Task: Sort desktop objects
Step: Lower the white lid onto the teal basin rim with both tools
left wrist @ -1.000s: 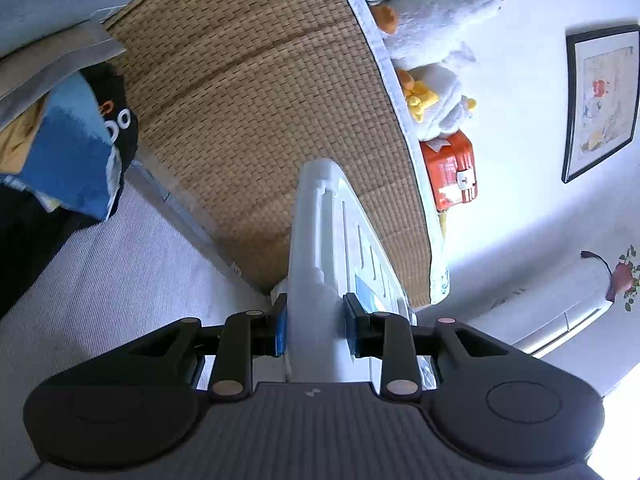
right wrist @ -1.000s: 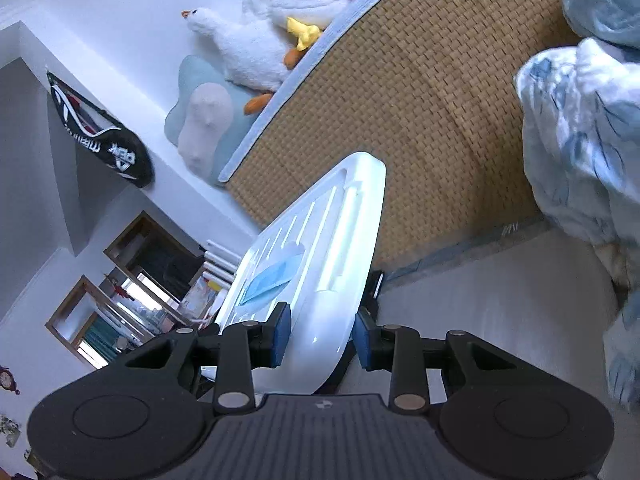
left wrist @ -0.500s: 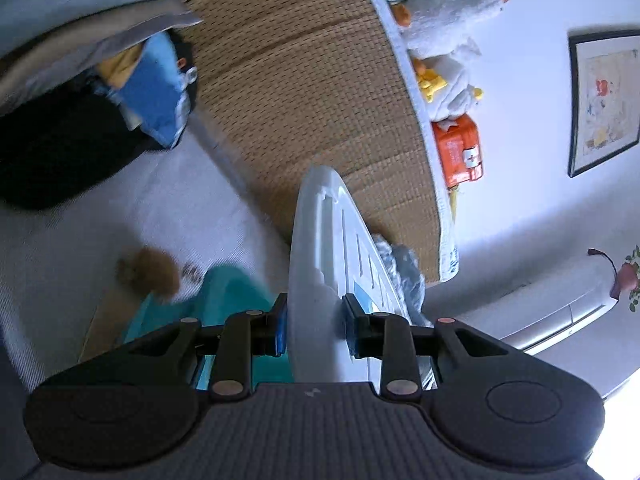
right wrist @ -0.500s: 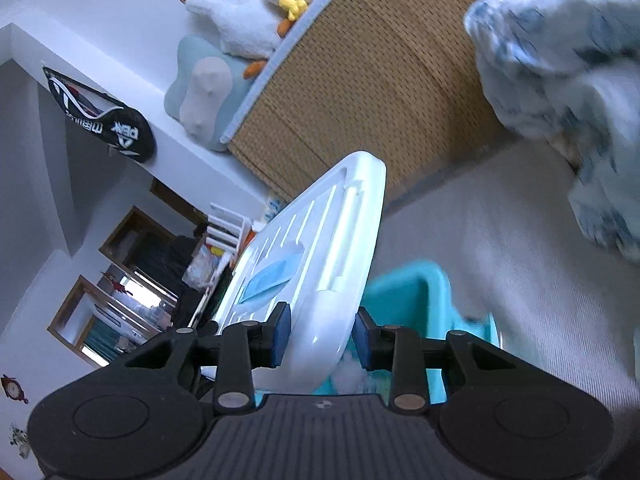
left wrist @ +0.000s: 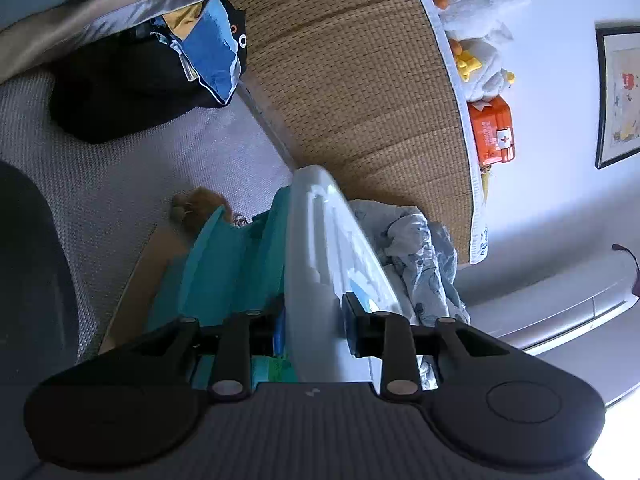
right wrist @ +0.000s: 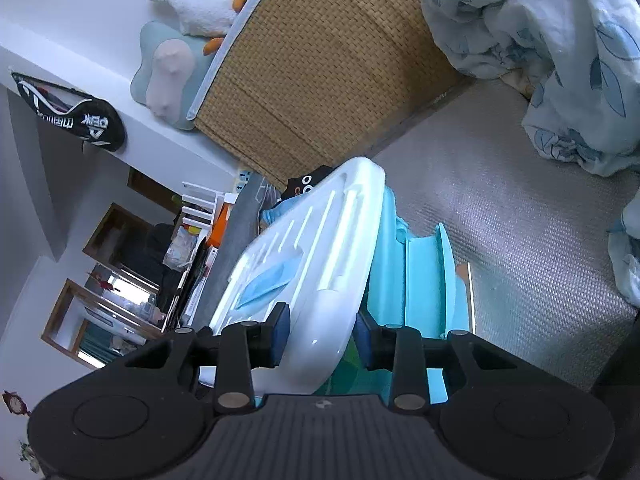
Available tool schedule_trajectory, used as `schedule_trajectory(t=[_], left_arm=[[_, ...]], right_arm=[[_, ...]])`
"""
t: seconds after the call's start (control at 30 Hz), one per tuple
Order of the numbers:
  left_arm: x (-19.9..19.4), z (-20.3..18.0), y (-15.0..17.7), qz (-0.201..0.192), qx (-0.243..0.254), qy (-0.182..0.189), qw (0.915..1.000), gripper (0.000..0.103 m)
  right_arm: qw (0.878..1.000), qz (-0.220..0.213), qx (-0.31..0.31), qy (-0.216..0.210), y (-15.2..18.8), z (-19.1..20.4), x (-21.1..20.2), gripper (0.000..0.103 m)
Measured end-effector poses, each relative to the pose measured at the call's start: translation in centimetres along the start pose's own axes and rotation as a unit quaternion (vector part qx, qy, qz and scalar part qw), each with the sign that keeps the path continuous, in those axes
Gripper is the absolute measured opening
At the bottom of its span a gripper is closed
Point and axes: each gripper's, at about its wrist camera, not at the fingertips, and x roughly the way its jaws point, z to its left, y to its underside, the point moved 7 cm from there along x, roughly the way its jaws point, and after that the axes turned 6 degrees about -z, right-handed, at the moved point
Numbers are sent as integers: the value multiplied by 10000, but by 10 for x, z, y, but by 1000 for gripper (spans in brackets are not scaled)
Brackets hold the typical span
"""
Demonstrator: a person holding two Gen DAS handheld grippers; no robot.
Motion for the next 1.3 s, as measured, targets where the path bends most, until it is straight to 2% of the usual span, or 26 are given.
schedule_trajectory(t=[0.13,0.23,0.3,0.33,0.4,0.43,0.5,0.53,0.6,0.67,0.77,0.83,0.9,1.0,1.17,1.3], left_arm=[[-6,-6,2,67,20,123,9999,53],[-10,-10,0,105,-27,176,9998,63],[-15,-14,-3,68,-32,201,9998,80],[-20,-16,-6,-70,71,74,9999,94],[-26,-21,-12,-227,353,-226,9989,97],[-28,-23,-14,-251,440,-286,9983,97],[-27,-26,-16,-241,484,-282,9981,98],[-27,-27,-17,-234,501,-276,9981,98],[-24,-27,-15,-163,673,-518,9963,98],[-23,-32,-9,-146,1136,-956,9888,103],[-27,-47,3,-406,1984,-1471,9682,103],[-30,-62,12,-532,2346,-1536,9584,103],[-33,-77,22,-593,2534,-1538,9532,103],[-38,-93,37,-718,2799,-1643,9431,103],[-47,-114,61,-967,3239,-1927,9212,103],[-54,-130,81,-1164,3583,-2148,9011,103]], right_arm=[[9999,125,104,-18,3,-2,-3,40],[9998,179,67,31,4,0,-4,41],[9997,220,47,112,4,1,-5,41],[9995,235,55,208,3,2,-5,41],[9980,256,-133,556,1,8,-6,43],[9960,258,-286,801,-1,13,-7,53],[9892,239,-646,1295,-4,22,-8,60],[9854,217,-860,1454,-5,28,-8,60],[9801,128,-1147,1617,-6,35,-8,60],[9755,-86,-1388,1707,-6,42,-13,60],[9486,-518,-2191,2226,2,59,-22,60],[9317,-626,-2641,2415,16,72,-22,60],[9188,-658,-2944,2545,31,85,-21,63],[9128,-685,-3055,2622,49,100,-18,69],[9093,-726,-3169,2599,72,124,-13,69],[8949,-978,-3383,2743,79,142,-16,69]])
